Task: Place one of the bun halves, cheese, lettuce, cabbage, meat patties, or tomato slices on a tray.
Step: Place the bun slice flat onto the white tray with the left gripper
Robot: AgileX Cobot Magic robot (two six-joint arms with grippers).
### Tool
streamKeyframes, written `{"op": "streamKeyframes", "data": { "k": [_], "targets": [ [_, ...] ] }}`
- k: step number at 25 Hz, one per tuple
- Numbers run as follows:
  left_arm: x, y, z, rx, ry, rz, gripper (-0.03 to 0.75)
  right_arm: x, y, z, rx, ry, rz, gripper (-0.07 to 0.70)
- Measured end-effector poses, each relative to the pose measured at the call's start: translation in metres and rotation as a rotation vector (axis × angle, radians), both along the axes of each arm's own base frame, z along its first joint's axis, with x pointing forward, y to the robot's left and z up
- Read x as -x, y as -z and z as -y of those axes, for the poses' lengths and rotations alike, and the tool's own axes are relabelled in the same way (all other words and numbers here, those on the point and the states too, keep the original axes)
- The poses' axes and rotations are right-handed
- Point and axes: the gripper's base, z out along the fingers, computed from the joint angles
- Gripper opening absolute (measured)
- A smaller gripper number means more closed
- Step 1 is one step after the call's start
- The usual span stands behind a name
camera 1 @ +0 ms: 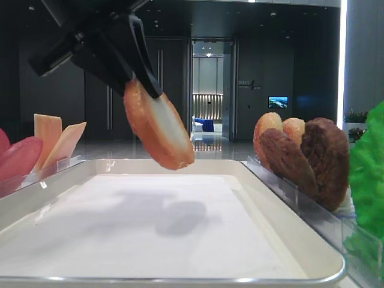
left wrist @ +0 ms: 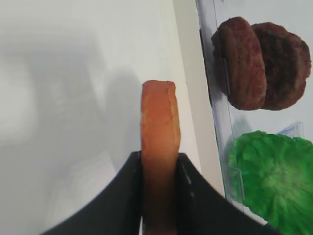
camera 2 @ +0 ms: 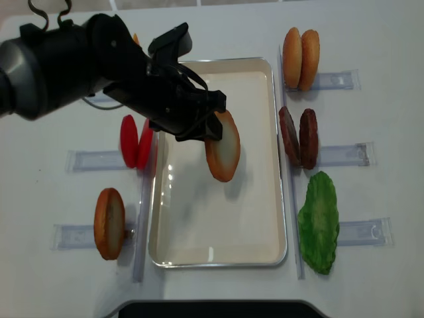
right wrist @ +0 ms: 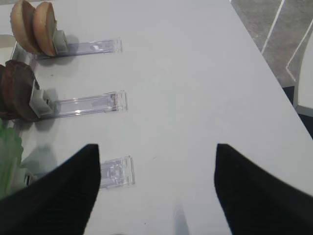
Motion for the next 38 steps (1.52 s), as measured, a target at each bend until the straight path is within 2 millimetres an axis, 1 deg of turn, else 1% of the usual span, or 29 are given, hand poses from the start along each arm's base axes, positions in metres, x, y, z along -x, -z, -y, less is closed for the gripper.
{"op": "streamKeyframes", "data": {
  "k": [6,16,27,38],
  "targets": [
    [-0.007,0.018,0.005,-0.001,0.003,-0.013,0.131,0.0,0.0,0.0,0.0,0.0,0.0,0.472],
    [-0.013,0.036,0.008,-0.016,-0.005,-0.029,0.131,0.0,0.0,0.0,0.0,0.0,0.0,0.472],
    [-0.016,0.041,0.008,-0.029,0.01,-0.014,0.13,0.0,0.0,0.0,0.0,0.0,0.0,0.472],
    [-0.016,0.041,0.008,-0.031,0.02,-0.007,0.13,0.0,0.0,0.0,0.0,0.0,0.0,0.472]
  ]
}}
